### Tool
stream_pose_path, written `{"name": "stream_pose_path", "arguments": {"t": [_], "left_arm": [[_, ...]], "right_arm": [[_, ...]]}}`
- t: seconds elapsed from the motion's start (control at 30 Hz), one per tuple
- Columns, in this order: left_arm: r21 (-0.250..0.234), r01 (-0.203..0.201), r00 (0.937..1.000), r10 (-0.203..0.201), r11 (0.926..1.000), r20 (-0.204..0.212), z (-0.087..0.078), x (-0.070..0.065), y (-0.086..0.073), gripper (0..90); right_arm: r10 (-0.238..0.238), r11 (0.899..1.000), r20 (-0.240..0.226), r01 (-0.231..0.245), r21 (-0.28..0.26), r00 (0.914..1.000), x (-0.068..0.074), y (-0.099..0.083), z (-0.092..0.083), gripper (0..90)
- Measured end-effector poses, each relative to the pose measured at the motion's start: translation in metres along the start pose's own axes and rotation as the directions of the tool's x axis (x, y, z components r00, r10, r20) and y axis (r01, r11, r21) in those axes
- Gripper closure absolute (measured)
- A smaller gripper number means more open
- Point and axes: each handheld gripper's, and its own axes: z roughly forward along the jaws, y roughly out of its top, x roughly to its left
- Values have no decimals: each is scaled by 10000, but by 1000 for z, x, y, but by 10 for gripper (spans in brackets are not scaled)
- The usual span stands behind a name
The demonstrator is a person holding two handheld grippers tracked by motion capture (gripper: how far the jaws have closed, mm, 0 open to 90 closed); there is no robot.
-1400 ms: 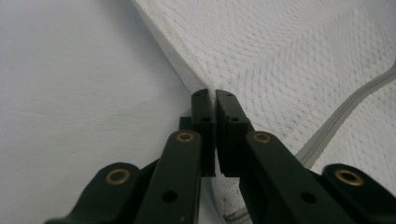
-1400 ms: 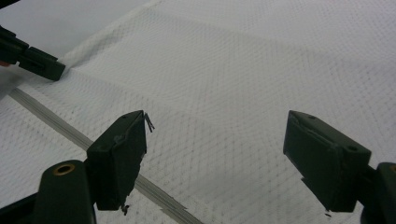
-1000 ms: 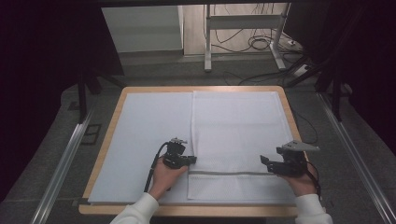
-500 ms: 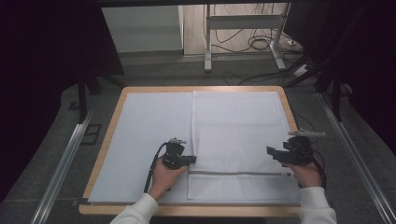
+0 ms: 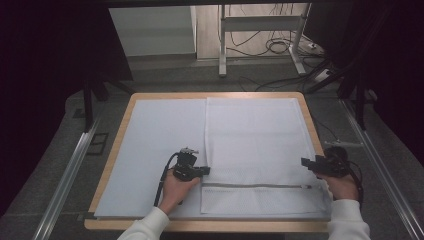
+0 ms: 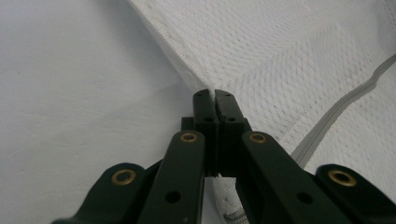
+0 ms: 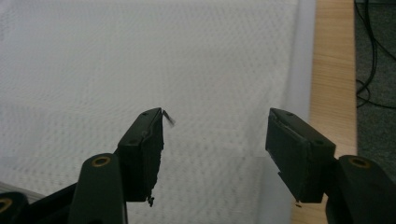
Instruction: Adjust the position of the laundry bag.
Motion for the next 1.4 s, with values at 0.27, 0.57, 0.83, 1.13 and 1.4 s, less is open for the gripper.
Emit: {"name": "stream_pose_path", "arguments": {"t": [0.27, 0.57, 0.83, 1.13, 1.4], "left_arm": [[3, 0, 10000, 0, 10000, -2, 1, 1, -1, 895], [-37, 46, 10000, -46, 10000, 28, 1, 1, -1, 894], [-44, 67, 10000, -67, 10000, 37, 2, 1, -1, 895], [-67, 64, 10000, -64, 10000, 32, 1, 0, -1, 895], [-79, 47, 10000, -47, 10000, 52, 0, 1, -1, 895]], "right_arm": [[90, 9982, 57, -93, 587, 9999, -11, -4, 3, 398], [298, 9927, -45, -290, 1175, 9995, -14, -7, 14, 458], [422, 9881, -48, -410, 1482, 9991, -17, -10, 19, 490], [56, 9876, 241, -93, 1567, 9997, -11, -8, 22, 727], [-72, 9896, 376, 17, 1438, 9993, -13, -9, 21, 869]]}}
